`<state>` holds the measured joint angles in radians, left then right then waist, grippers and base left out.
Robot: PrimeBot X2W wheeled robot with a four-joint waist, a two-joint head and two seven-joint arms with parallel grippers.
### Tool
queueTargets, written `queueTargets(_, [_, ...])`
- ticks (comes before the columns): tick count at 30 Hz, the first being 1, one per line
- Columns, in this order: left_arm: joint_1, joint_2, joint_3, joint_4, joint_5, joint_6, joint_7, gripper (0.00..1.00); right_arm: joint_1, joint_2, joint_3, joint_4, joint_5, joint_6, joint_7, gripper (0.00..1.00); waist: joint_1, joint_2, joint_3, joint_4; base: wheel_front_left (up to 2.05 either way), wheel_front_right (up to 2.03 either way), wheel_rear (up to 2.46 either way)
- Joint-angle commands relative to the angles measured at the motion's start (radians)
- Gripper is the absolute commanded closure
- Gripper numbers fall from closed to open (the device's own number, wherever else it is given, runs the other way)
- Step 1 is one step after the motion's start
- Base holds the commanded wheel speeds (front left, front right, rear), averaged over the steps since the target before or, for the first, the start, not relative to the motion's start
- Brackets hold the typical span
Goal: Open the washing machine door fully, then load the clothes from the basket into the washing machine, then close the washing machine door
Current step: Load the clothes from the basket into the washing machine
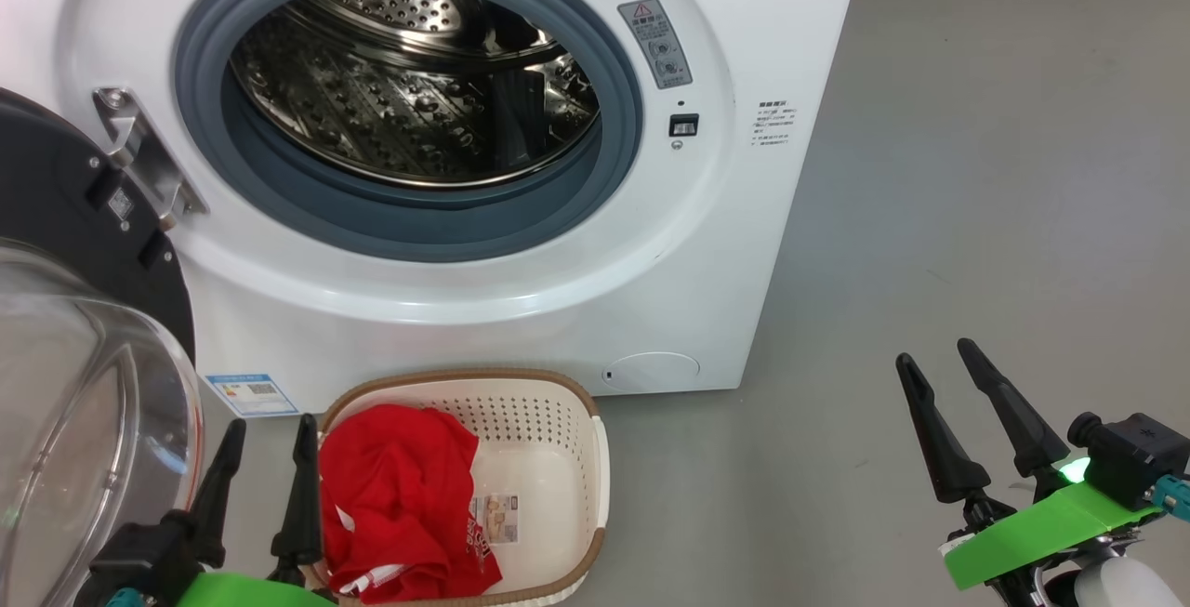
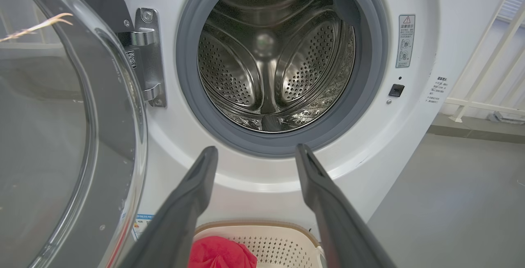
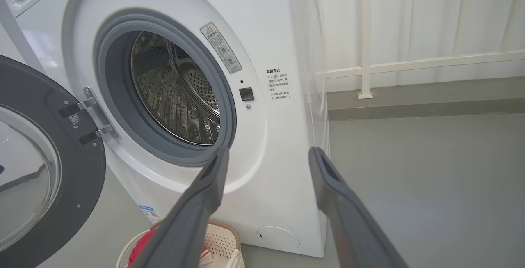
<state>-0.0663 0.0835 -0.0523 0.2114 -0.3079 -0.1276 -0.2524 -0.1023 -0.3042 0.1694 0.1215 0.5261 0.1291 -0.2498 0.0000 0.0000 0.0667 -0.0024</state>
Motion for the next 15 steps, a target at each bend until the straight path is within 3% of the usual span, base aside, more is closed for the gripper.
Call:
queueTargets(1, [-0.037, 0.014, 0.036, -0.02, 0.004, -0.003, -0.009, 0.0, -0.012, -0.011, 0.015, -0.028, -0.015, 0.002, -0.012, 0.0, 0.0, 0.0, 0.0, 0.001, 0.0, 0.0, 0.0])
queueTargets(15, [-0.037, 0.007, 0.046, -0.019, 0.013, -0.003, -0.009, 0.0, -0.016, -0.011, 0.016, -0.026, -0.017, 0.002, -0.012, 0.0, 0.0, 0.0, 0.004, -0.001, 0.0, 0.0, 0.0])
